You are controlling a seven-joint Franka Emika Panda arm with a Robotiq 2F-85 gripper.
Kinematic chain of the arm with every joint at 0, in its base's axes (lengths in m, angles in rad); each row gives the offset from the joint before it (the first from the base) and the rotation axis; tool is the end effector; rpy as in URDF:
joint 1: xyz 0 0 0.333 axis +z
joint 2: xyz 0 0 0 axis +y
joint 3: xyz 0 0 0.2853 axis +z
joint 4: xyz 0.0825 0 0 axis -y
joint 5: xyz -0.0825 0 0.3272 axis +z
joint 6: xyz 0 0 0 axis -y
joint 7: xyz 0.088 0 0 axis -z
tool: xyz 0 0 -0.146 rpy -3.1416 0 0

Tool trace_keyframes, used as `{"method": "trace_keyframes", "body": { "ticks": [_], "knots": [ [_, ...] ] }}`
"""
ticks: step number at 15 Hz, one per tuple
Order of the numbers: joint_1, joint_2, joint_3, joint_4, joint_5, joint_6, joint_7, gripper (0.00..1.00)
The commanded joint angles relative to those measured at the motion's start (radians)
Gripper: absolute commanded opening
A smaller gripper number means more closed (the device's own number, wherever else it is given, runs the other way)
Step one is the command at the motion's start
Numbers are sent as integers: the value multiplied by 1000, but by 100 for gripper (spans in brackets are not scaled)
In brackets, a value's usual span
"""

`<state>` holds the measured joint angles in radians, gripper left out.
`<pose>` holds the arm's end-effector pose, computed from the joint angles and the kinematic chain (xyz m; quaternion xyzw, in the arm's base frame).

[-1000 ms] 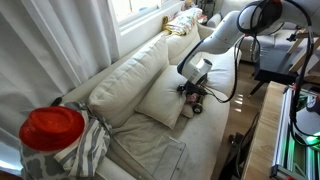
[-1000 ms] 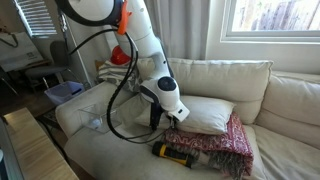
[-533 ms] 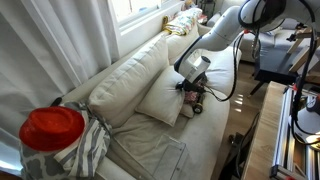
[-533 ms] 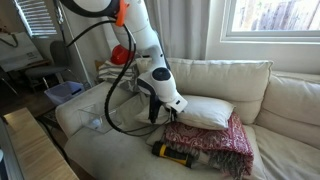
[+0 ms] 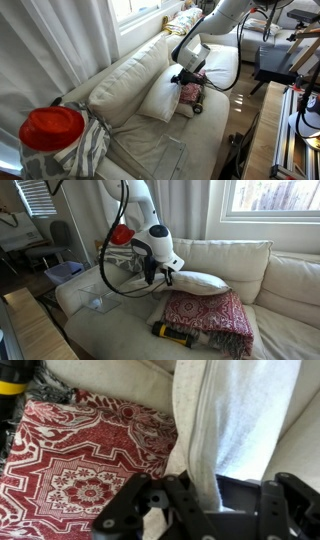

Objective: Pick up the white pillow and place it on the left corner on the couch

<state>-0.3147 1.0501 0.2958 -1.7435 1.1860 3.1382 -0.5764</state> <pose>0.5578 -0.0888 -0.0015 -0.8943 0.3892 -0.1481 0.1636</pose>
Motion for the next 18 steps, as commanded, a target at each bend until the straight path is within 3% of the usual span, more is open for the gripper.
{"method": "trace_keyframes", "body": {
  "ticks": [1, 2, 4, 12, 13, 16, 18],
  "knots": [
    [77, -153, -57, -137, -50, -153, 112, 0],
    [110, -175, -80, -150, -72, -190, 164, 0],
    [105, -192, -55, -135, -99, -251, 144, 0],
    [201, -220, -90, -85, -287, -521, 324, 0],
    [249, -218, -122, -81, -321, -514, 397, 0],
    [302, -202, -136, -53, -407, -531, 486, 0],
    [327, -183, -124, -27, -465, -501, 471, 0]
  ]
}}
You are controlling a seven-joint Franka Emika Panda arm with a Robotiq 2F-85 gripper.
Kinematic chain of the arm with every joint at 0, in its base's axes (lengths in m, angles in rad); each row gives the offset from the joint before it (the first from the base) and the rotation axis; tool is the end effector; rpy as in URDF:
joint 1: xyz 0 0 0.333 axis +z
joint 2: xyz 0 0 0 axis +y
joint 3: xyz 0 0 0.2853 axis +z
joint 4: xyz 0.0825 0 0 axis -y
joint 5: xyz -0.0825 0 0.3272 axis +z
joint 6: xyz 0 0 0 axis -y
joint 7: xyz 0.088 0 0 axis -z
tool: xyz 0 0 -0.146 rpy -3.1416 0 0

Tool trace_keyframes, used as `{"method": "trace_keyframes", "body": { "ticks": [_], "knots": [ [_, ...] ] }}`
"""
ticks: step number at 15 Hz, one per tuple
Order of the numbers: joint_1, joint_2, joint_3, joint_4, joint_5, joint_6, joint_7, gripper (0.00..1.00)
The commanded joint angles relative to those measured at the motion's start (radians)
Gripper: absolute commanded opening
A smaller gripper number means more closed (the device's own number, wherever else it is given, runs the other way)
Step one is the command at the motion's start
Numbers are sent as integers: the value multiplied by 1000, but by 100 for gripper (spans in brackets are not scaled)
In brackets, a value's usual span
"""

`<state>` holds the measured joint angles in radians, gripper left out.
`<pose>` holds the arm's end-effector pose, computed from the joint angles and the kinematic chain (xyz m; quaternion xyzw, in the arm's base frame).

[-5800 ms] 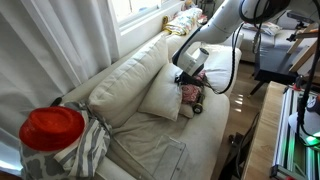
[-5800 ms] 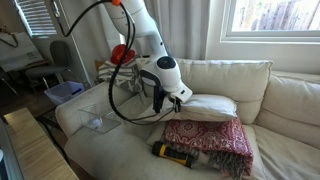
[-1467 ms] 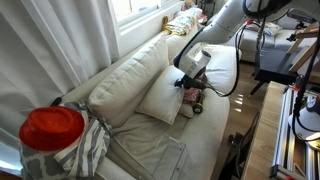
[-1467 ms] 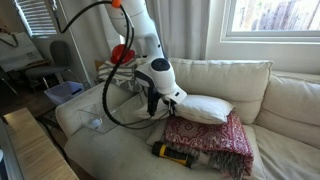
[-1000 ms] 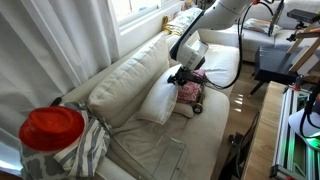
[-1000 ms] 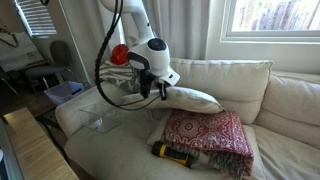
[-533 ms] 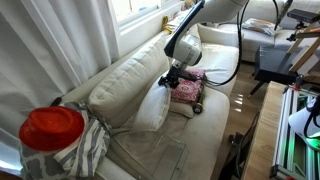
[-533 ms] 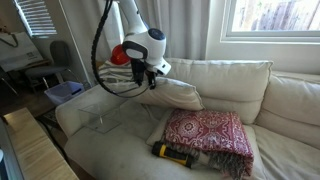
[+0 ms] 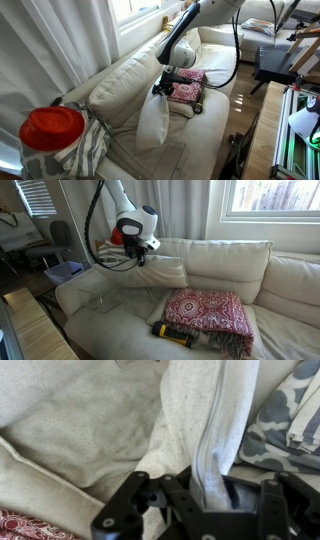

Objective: Pick up the white pillow and place it on the left corner on the couch

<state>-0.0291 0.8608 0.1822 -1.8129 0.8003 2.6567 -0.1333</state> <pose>0.5713 0.0828 0.0592 -0.9392 0.2410 0.0226 0.2436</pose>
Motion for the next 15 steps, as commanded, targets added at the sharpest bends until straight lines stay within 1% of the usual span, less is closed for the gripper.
{"method": "trace_keyframes", "body": {
  "ticks": [1, 3, 4, 6, 8, 9, 11, 12, 15],
  "knots": [
    [34, 12, 9, 56, -105, -47, 10, 0],
    [47, 33, 29, 88, -149, -24, 5, 0],
    [31, 50, 67, 108, -148, 4, -34, 0],
    [30, 77, 98, 147, -159, 4, -36, 0],
    [48, 103, 104, 185, -176, 9, -7, 0],
    [61, 116, 96, 205, -198, 15, 0, 0],
    [63, 128, 88, 227, -237, 15, 5, 0],
    [64, 126, 77, 227, -257, 7, 27, 0],
    [87, 77, 13, 175, -339, 21, 116, 0]
  ]
}}
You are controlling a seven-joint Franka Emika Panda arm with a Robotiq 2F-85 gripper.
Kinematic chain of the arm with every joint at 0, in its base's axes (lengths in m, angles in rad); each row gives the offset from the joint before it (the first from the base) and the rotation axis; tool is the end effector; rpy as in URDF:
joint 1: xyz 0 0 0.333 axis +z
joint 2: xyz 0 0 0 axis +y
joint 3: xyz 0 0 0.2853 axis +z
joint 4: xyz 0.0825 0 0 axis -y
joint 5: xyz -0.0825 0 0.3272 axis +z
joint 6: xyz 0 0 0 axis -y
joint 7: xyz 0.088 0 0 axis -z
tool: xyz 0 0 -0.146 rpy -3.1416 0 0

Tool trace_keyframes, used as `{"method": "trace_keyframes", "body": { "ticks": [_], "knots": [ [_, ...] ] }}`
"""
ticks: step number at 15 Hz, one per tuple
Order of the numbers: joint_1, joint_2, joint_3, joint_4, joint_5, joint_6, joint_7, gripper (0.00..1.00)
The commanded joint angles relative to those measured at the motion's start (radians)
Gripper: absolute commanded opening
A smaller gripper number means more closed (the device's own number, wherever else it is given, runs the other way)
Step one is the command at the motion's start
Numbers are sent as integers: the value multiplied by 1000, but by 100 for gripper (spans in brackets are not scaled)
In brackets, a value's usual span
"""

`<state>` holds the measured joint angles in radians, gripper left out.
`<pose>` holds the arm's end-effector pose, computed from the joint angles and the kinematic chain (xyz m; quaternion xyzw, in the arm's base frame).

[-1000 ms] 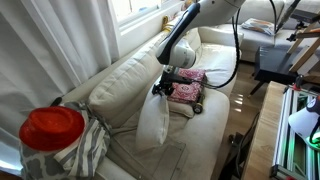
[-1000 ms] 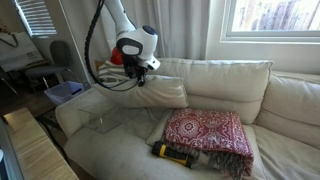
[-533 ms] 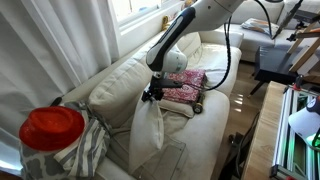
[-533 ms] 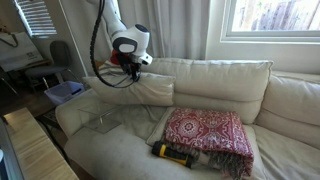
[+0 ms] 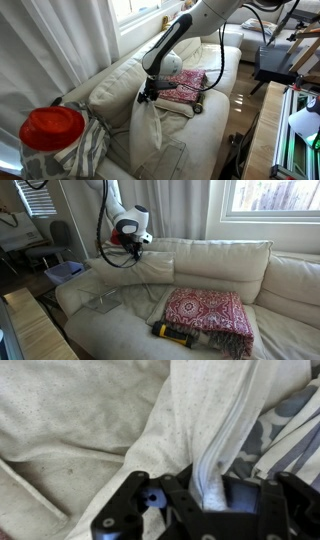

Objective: Pick up the white pillow and place it on the left corner on the couch

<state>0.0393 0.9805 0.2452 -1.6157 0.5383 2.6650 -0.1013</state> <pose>0.6049 0.1599 0.0592 -0.9682 0.1002 -0.0076 0.2291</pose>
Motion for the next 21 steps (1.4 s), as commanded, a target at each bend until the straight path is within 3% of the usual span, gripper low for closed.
{"method": "trace_keyframes", "body": {
  "ticks": [1, 4, 6, 12, 16, 17, 19, 21],
  "knots": [
    [32, -54, -85, -35, -112, 23, 119, 0],
    [47, -66, -137, -38, -183, 15, 188, 0],
    [49, -52, -133, -16, -207, 4, 206, 0],
    [54, 18, -50, 44, -218, -16, 173, 0],
    [37, 80, 41, 105, -195, 60, 116, 0],
    [31, 99, 65, 128, -193, 77, 102, 23],
    [18, 127, 113, 161, -191, 91, 71, 31],
    [0, 149, 168, 188, -187, 108, 26, 45]
  ]
}}
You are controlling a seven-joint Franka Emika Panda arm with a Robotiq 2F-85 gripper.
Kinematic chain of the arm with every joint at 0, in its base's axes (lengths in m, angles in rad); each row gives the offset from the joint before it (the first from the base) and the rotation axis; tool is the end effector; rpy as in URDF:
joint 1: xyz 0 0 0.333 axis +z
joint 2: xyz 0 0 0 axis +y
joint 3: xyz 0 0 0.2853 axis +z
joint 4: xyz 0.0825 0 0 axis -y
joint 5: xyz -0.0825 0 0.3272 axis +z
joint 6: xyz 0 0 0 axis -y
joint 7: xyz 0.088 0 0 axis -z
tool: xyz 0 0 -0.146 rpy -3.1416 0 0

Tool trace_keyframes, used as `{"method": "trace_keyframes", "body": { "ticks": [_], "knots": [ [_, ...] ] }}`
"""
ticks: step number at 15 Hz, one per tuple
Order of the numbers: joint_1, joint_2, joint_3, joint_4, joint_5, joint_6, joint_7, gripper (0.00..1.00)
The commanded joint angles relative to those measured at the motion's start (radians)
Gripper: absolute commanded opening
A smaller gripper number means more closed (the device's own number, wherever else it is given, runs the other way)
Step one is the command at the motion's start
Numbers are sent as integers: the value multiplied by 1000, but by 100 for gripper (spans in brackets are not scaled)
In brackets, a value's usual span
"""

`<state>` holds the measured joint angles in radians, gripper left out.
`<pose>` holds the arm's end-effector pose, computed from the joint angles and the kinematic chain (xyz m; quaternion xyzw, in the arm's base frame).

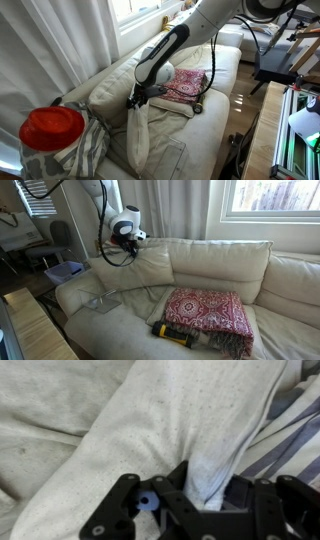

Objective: Pick up the white pillow and place it on the left corner on the couch

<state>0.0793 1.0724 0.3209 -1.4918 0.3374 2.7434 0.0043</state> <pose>0.6210 0.2215 0.0623 -0.9720 0.0474 -0.0509 0.2245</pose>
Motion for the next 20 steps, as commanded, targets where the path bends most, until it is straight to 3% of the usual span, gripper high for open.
{"method": "trace_keyframes", "body": {
  "ticks": [1, 3, 7, 11, 18, 20],
  "knots": [
    [-50, 68, 119, 76, 15, 44, -104, 55],
    [-94, 104, 208, 104, 27, 54, -183, 68],
    [-114, 161, 280, 141, 22, 56, -258, 98],
    [-128, 223, 331, 173, 25, 115, -283, 100],
    [-143, 435, 539, 329, -2, 351, -416, 100],
    [-134, 459, 560, 350, -18, 370, -438, 100]
  ]
}}
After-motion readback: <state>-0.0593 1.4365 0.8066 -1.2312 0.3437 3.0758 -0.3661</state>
